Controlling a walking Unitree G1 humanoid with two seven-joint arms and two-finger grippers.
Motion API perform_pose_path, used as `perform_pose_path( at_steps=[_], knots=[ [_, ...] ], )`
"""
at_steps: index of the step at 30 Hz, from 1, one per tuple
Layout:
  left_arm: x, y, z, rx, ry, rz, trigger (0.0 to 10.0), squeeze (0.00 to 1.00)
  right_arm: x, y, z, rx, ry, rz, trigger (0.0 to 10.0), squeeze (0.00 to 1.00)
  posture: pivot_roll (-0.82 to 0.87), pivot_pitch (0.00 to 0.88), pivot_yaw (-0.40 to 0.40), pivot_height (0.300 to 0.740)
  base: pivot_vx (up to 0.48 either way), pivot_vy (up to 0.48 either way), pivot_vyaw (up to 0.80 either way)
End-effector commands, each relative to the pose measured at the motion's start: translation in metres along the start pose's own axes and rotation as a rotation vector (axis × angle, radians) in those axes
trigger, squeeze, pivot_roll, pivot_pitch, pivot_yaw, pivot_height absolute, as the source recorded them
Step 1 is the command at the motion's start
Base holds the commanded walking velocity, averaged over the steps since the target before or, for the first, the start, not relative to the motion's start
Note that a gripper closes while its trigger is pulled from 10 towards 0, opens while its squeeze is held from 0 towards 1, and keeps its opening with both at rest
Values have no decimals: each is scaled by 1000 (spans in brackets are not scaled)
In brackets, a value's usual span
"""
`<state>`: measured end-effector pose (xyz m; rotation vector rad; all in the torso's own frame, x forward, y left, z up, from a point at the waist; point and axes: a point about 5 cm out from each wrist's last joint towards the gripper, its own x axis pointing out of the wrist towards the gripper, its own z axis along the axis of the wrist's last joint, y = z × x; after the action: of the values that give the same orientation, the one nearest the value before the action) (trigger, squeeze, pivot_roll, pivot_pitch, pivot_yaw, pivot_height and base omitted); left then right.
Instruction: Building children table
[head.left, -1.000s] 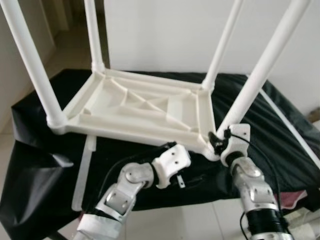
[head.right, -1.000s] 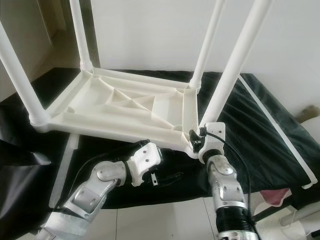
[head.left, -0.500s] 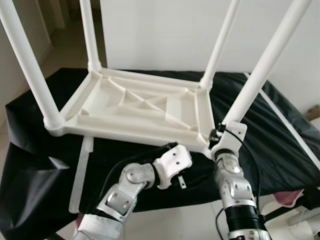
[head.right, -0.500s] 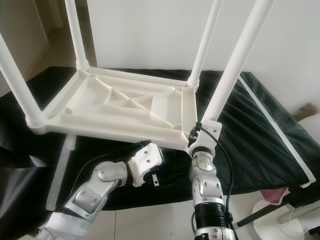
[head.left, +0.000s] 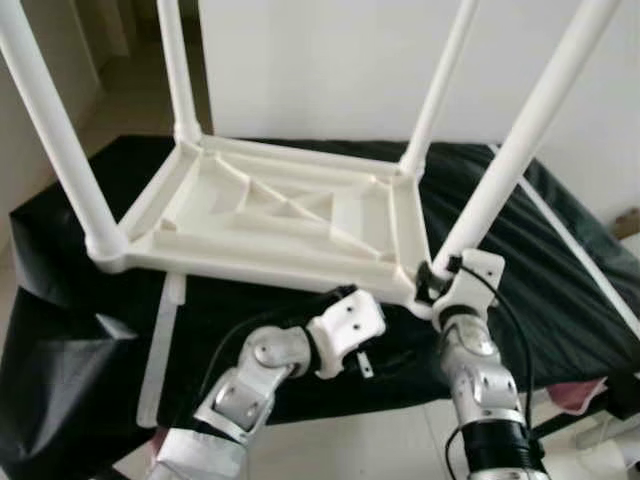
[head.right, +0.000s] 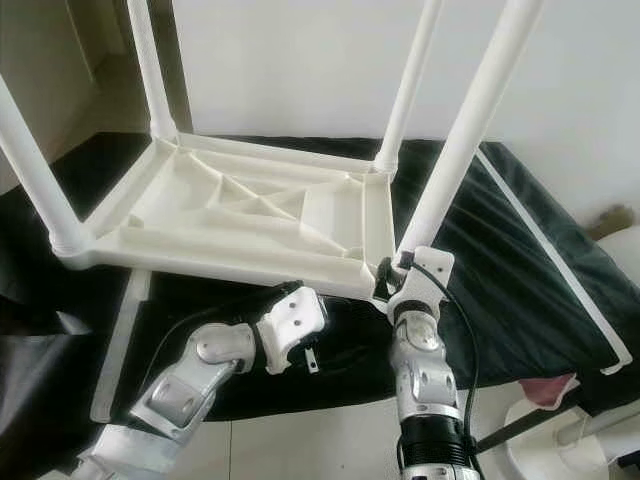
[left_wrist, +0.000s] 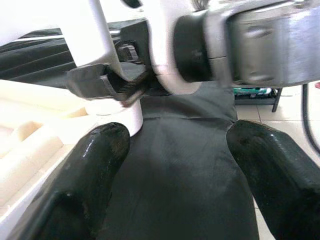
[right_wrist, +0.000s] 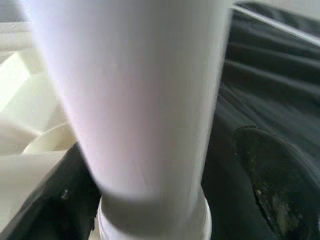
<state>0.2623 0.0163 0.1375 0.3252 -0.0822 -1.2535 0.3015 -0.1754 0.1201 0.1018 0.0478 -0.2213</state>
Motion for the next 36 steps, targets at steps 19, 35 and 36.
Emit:
perform_pose_path(
  at_steps=[19, 35, 36],
  knots=[
    [-8, 27, -1, 63, 8, 145, 10000, 0, -8, -59, 4, -69, -66, -20, 10000, 0, 54, 0, -62, 740, 0, 0, 0],
    [-23, 68, -20, 184, 196, 326, 10000, 0, -2, -79, 17, -70, -119, -40, 10000, 0, 60, 0, -49, 740, 0, 0, 0],
    [-24, 71, -25, 201, 240, 343, 10000, 0, -3, -68, 16, -52, -123, 5, 10000, 0, 61, 0, -49, 740, 0, 0, 0]
  ],
)
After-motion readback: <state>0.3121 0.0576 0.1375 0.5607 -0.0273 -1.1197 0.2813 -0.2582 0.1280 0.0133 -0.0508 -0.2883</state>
